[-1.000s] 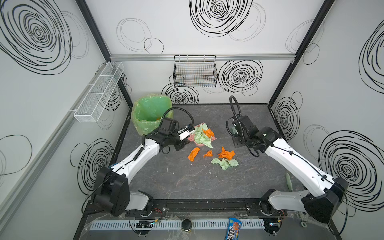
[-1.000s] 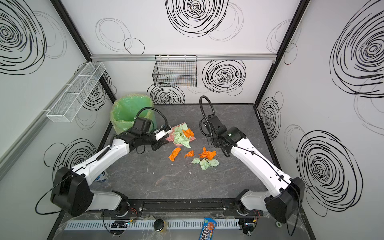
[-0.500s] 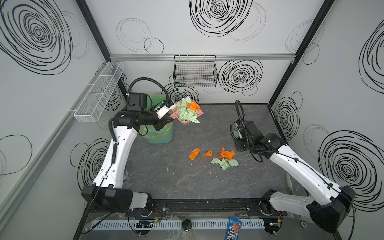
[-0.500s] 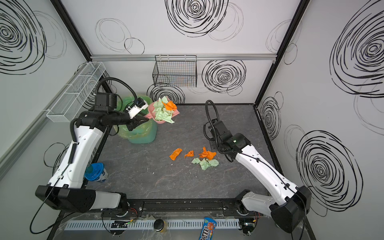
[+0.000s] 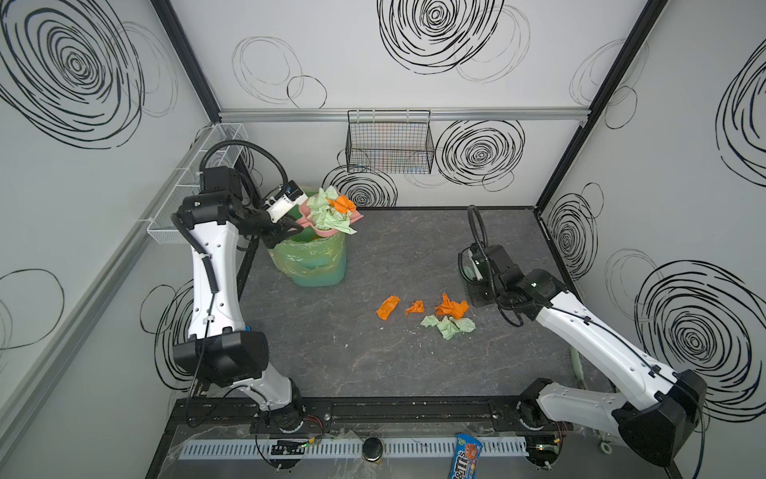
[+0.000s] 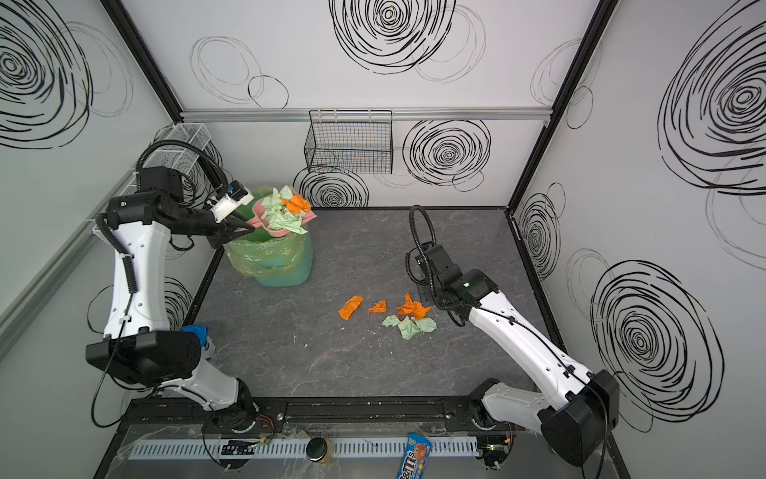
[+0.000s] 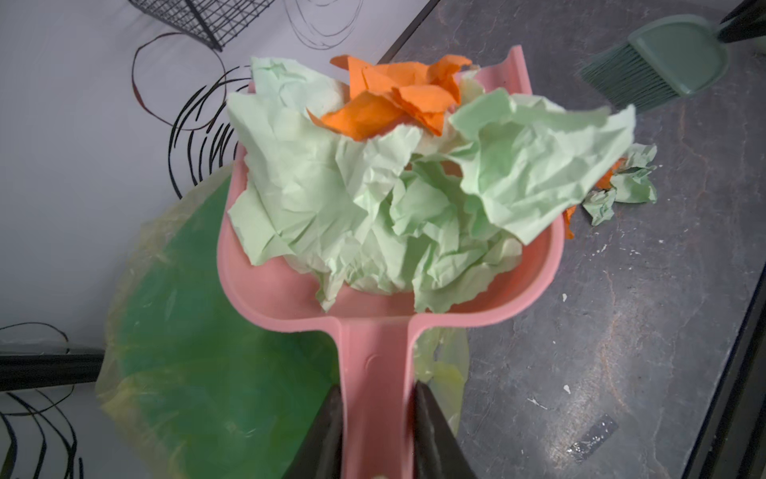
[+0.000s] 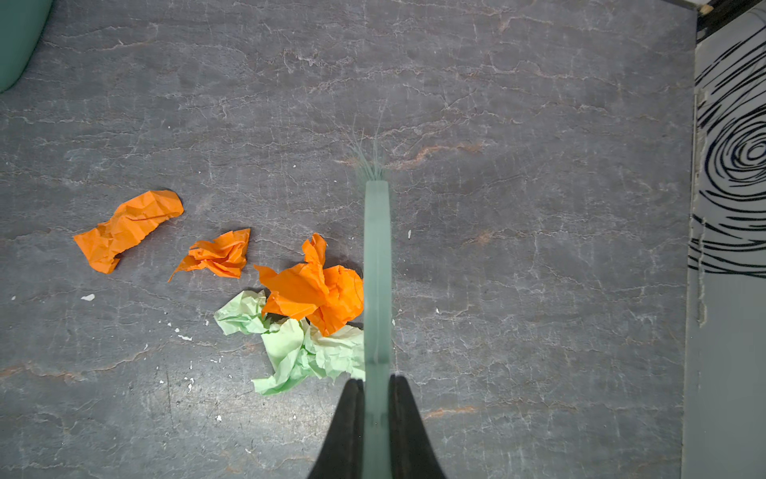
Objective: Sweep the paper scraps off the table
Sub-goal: 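Lift the loaded dustpan with the left gripper over the wastebasket while the right withdraws, then tip the pink dustpan over the wastebasket with the left gripper to empty it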
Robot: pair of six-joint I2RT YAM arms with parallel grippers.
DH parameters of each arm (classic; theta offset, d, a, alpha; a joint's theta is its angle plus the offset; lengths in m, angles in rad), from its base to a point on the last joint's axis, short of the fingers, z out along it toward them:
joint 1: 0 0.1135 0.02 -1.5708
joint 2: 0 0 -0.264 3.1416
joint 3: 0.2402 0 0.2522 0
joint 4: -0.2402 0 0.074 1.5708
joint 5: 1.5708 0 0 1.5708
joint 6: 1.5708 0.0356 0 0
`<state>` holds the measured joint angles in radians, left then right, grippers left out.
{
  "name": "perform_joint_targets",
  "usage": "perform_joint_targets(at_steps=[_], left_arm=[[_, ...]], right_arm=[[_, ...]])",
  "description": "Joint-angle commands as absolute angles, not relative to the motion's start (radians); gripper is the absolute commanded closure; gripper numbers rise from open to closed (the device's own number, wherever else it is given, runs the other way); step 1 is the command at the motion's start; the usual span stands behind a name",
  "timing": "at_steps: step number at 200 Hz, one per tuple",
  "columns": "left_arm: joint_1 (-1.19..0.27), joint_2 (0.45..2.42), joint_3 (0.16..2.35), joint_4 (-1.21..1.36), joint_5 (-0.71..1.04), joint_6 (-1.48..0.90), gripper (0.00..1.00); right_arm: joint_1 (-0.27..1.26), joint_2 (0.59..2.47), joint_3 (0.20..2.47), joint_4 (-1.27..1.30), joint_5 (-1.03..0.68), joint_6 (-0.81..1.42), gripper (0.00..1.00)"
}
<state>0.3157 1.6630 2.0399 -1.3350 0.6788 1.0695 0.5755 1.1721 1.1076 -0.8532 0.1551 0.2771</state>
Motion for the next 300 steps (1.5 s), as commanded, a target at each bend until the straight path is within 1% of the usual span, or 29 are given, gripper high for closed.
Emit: perform_joint_targets(at_steps=[1, 26, 61, 103, 127, 150, 195, 221, 245, 272, 300], left_arm=[[0.380, 1.722, 2.112, -1.401, 0.712, 1.154, 1.00], [0.389, 1.776, 2.160, -1.394, 0.596, 1.207, 1.00], [0.373, 1.804, 2.201, -1.353, 0.403, 1.293, 1.00], [0.304, 1.817, 2.217, -1.318, 0.151, 1.409, 1.00], [0.259, 1.796, 2.205, -1.275, 0.042, 1.454, 1.00], [0.210, 1.735, 2.123, -1.175, -0.047, 1.492, 1.00], [0.113, 1.573, 1.838, -0.890, -0.231, 1.599, 1.00], [0.089, 1.537, 1.796, -0.816, -0.268, 1.630, 1.00], [0.090, 1.537, 1.857, -0.807, -0.241, 1.607, 1.00], [0.104, 1.538, 1.981, -0.849, -0.151, 1.523, 1.00], [0.122, 1.468, 2.033, -0.875, 0.018, 1.422, 1.00]], right_arm=[[0.572, 1.142, 1.099, -0.828, 0.151, 0.286, 1.00], [0.573, 1.135, 1.093, -0.820, 0.144, 0.281, 1.00], [0.573, 1.128, 1.085, -0.808, 0.139, 0.284, 1.00], [0.572, 1.132, 1.057, -0.772, 0.096, 0.281, 1.00], [0.573, 1.131, 1.055, -0.773, 0.093, 0.282, 1.00], [0.573, 1.122, 1.048, -0.769, 0.094, 0.282, 1.00], [0.574, 1.105, 1.041, -0.771, 0.087, 0.284, 1.00], [0.574, 1.086, 1.042, -0.772, 0.087, 0.288, 1.00], [0.573, 1.074, 1.040, -0.774, 0.091, 0.290, 1.00], [0.573, 1.065, 1.041, -0.800, 0.130, 0.315, 1.00], [0.573, 1.057, 1.053, -0.861, 0.241, 0.406, 1.00]])
